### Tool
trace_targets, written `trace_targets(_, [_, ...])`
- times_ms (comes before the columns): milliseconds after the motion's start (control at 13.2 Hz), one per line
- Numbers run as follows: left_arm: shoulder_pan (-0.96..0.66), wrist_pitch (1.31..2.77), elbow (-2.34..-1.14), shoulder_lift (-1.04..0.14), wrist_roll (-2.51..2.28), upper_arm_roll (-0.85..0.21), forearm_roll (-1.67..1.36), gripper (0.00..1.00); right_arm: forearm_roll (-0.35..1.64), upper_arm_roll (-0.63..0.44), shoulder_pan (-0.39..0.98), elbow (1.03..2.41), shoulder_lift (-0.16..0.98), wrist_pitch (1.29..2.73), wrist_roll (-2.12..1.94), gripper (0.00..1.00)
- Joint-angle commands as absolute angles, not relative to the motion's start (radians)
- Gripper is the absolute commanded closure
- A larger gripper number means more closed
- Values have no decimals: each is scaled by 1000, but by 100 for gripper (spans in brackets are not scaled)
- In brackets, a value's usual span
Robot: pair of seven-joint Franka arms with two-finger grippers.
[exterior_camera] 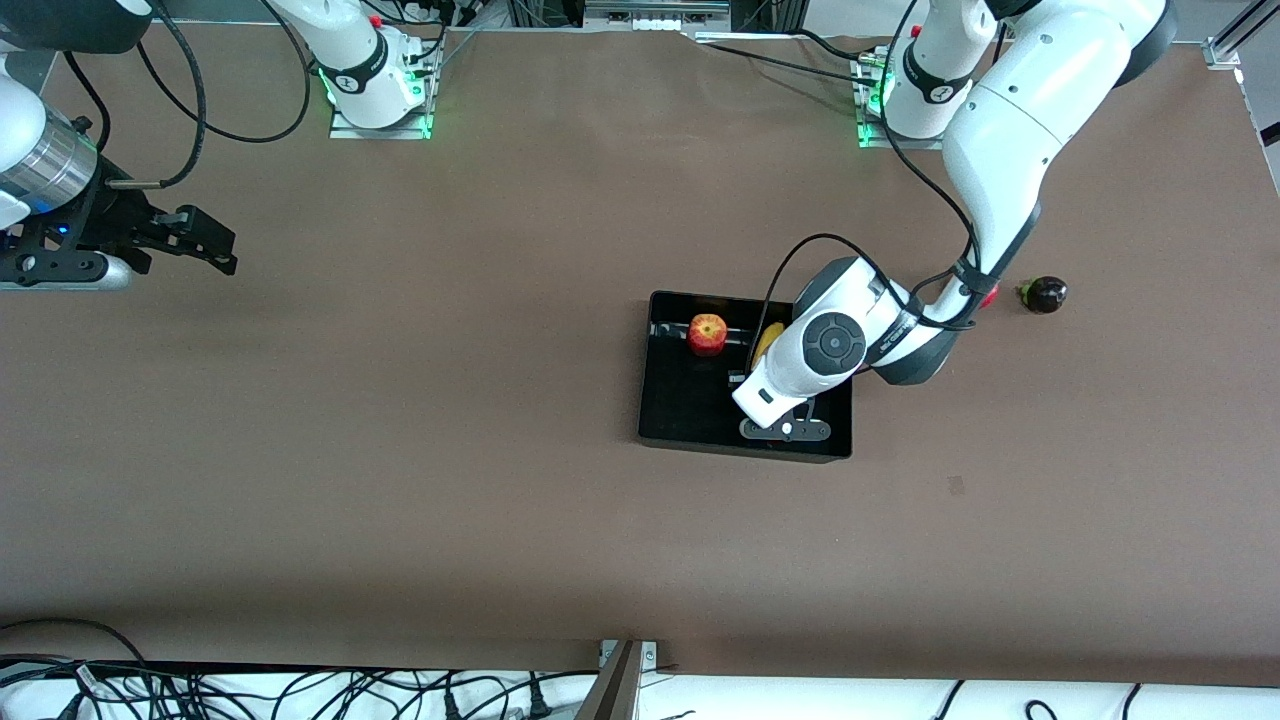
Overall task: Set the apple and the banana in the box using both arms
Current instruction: 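Lower the banana into the box beside the apple and open the left gripper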
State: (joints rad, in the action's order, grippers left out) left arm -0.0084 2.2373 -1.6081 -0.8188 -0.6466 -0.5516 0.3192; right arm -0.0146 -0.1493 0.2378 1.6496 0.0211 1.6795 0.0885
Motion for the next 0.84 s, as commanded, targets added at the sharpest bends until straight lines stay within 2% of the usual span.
trace_targets(0, [2,2281,-1628,-838,-652,-554,350,57,-15,-147,233,1634,28,1677,75,0])
trace_targets(228, [6,2244,-1621,-822,-676,-554,348,33,-15,-147,233,1635,28,1677,75,0])
trace_targets(304, [9,2179,-1606,-804,-704,-555,342,1,-15,-147,233,1635,28,1677,75,0])
trace_targets(532, [18,2042,-1589,-712,-741,-549,330,0,-15,-147,233,1635,28,1677,75,0])
trace_targets(760, [49,1839,-1508,-612,-730,-548,247,0,-15,-147,233,1634,26,1677,75,0])
